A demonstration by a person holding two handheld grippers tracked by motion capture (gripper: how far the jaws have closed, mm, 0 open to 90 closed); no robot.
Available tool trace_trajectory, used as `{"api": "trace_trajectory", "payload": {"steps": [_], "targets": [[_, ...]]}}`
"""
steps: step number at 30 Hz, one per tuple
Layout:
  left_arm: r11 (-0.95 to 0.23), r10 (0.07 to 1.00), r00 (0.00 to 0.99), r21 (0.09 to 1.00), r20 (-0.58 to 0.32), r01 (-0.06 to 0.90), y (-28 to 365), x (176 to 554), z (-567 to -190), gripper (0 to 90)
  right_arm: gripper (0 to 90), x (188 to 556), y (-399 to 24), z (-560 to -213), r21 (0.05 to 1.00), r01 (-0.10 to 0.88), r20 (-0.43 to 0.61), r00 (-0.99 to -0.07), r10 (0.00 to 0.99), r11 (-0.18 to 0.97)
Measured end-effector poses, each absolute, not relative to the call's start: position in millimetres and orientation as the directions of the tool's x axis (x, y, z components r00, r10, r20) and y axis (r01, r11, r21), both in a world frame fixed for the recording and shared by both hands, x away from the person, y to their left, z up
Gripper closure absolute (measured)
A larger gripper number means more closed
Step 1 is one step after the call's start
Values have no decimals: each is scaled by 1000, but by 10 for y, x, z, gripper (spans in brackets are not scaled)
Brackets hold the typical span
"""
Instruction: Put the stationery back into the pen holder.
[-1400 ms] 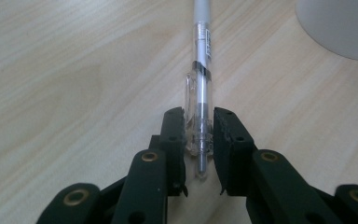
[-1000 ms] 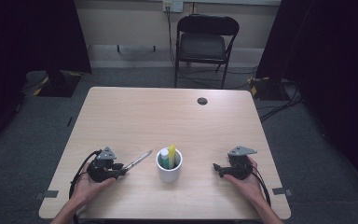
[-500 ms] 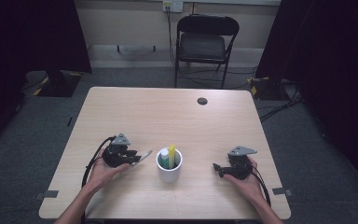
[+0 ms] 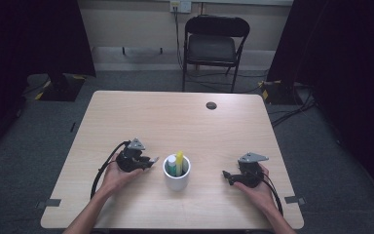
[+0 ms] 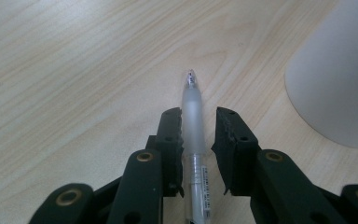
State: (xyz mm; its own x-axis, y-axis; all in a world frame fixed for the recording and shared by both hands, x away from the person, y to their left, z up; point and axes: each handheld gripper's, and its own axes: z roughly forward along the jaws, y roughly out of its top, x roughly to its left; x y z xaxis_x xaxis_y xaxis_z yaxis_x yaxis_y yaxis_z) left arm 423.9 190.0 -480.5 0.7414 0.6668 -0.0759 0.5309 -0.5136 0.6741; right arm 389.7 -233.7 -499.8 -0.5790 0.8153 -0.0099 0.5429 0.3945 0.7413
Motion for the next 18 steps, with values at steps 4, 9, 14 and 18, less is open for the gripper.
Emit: {"api": "trace_trajectory", "payload": {"steps": [4,9,14,18], "targets": [[-541,658,751,660,-53,521,1904,4228,-4843,711,198,3897,-2337,-4997,741,543,-9,-579,816,394],[-554,664,747,656,-23,513,1895,4201,-4840,708,198,3896,-2337,-4997,741,543,-10,-579,816,394],[-565,663,749,662,10,492,1873,4183,-4845,733,198,3897,-2337,-4998,741,543,-10,-579,815,395],[-565,662,749,659,4,496,1868,4187,-4844,769,198,3897,-2337,-4997,741,543,-9,-579,815,394]]}}
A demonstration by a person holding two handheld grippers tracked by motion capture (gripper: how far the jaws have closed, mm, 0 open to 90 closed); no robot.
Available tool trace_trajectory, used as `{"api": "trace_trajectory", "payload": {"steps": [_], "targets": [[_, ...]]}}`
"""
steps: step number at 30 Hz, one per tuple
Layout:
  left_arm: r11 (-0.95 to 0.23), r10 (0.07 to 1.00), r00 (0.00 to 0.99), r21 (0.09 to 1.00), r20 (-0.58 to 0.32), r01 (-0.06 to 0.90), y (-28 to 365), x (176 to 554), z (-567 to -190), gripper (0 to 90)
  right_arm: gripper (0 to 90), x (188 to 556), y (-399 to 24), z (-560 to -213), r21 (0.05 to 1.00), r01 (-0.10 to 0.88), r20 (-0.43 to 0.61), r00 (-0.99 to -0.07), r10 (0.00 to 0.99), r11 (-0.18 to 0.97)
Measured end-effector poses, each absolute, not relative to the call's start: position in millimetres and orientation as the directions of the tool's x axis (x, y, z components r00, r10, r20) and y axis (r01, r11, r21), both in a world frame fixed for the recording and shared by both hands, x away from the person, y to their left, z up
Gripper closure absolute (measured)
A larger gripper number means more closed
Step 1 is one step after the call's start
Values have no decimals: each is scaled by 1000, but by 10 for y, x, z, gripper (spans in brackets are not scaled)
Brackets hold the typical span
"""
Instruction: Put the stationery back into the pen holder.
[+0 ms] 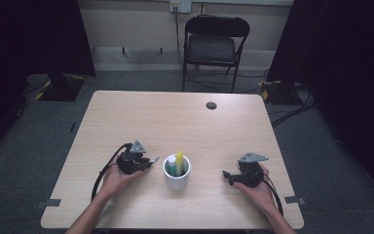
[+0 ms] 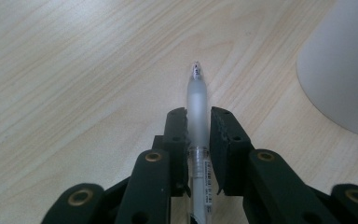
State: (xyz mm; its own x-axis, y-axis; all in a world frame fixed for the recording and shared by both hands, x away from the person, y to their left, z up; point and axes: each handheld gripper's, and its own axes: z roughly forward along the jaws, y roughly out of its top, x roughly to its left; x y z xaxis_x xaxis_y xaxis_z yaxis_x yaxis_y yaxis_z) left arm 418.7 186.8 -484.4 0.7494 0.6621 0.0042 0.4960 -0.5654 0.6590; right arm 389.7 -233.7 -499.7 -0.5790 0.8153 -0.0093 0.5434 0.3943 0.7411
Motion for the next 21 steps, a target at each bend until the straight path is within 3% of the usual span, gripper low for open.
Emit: {"api": "trace_trajectory", "payload": {"steps": [21], "targets": [[-525,662,746,667,-69,528,1886,4202,-4852,801,198,3897,-2337,-4997,741,543,-9,-579,815,395]]}}
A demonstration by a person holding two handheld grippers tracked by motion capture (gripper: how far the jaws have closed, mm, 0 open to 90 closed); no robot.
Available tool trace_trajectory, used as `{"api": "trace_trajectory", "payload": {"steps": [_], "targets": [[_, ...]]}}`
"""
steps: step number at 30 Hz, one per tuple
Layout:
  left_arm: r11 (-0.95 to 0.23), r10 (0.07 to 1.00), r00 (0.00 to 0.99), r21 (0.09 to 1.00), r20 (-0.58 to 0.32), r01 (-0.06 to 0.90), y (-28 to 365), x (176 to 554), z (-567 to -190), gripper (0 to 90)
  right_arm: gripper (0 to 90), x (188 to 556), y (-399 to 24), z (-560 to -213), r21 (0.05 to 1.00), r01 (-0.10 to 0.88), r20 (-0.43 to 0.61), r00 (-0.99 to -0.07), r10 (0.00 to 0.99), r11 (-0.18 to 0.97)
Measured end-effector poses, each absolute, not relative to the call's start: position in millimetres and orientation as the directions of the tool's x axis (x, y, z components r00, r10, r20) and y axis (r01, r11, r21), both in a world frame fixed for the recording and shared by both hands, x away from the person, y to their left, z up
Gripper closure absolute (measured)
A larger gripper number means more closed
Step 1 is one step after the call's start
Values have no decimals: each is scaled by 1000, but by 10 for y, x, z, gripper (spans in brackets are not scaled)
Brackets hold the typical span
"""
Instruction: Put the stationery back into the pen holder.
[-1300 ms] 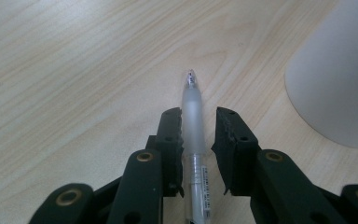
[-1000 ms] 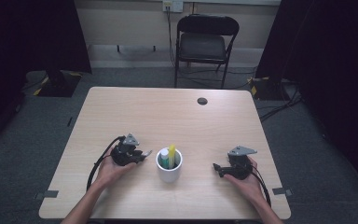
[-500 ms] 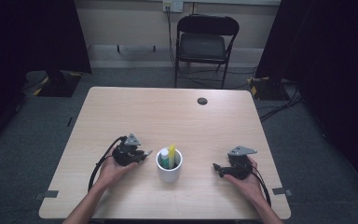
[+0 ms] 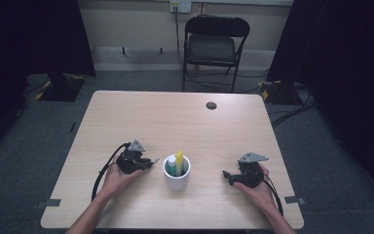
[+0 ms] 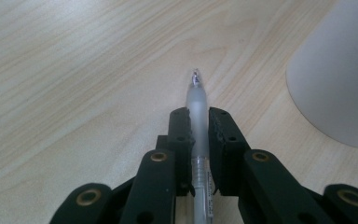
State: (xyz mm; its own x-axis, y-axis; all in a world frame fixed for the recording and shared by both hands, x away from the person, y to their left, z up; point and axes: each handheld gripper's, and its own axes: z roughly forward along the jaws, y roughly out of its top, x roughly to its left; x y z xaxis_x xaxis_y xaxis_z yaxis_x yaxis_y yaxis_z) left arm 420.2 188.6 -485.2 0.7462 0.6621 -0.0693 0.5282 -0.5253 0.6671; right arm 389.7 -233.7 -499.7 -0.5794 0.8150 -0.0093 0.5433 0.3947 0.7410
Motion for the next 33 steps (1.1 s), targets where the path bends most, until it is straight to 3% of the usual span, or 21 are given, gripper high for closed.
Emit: {"api": "trace_trajectory", "payload": {"steps": [18,33], "targets": [[-346,669,714,764,-206,545,2094,4200,-4679,800,198,3897,-2337,-4997,741,543,-10,-579,815,395],[-268,652,722,821,-230,504,2249,4162,-4489,802,198,3897,-2337,-4997,741,543,-10,-579,815,395]]}}
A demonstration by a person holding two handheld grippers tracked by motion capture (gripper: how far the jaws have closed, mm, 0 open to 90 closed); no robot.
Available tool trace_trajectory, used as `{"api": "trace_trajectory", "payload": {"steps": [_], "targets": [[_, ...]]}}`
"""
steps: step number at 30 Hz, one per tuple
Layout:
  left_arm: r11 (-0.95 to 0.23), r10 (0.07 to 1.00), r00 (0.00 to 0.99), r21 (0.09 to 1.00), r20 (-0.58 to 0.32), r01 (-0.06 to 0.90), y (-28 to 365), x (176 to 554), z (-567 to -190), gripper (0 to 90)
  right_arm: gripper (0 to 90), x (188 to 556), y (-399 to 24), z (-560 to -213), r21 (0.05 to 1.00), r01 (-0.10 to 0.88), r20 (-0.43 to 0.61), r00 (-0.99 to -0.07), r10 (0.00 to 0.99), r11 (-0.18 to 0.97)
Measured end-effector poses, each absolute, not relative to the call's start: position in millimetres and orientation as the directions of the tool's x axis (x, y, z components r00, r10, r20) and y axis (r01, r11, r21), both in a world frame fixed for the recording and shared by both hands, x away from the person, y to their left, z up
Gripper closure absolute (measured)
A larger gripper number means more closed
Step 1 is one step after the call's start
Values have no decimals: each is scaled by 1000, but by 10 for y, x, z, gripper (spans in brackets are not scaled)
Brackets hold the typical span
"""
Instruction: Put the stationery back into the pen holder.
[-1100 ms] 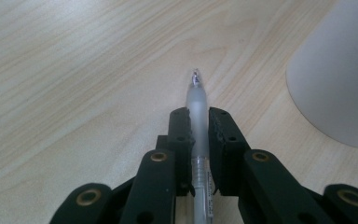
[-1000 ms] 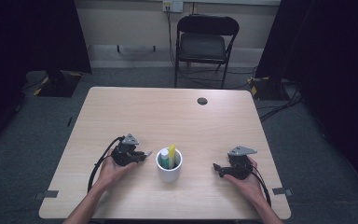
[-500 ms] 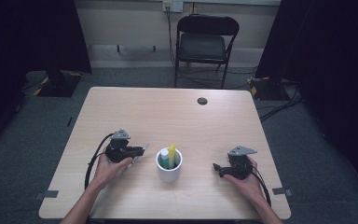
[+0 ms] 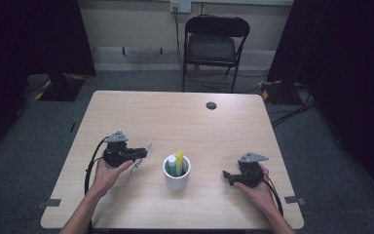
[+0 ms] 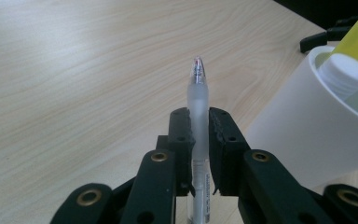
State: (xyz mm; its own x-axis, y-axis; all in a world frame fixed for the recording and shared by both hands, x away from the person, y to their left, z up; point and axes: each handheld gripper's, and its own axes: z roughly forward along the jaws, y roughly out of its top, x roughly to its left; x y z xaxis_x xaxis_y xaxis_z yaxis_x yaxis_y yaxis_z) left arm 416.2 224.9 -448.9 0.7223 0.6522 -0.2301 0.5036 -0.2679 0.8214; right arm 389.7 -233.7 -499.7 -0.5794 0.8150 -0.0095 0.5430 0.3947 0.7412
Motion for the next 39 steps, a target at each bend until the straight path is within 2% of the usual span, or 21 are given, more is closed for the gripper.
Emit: {"api": "trace_trajectory", "payload": {"steps": [13,22,39], "targets": [[-198,627,734,858,-262,475,2290,4109,-4352,801,198,3898,-2337,-4997,741,543,-9,-579,815,395],[-162,600,760,892,-250,421,2251,4046,-4184,802,198,3898,-2337,-4997,741,543,-9,-580,815,395],[-131,577,779,914,-244,384,2200,3988,-4053,802,198,3900,-2339,-4997,741,542,-8,-582,813,396]]}}
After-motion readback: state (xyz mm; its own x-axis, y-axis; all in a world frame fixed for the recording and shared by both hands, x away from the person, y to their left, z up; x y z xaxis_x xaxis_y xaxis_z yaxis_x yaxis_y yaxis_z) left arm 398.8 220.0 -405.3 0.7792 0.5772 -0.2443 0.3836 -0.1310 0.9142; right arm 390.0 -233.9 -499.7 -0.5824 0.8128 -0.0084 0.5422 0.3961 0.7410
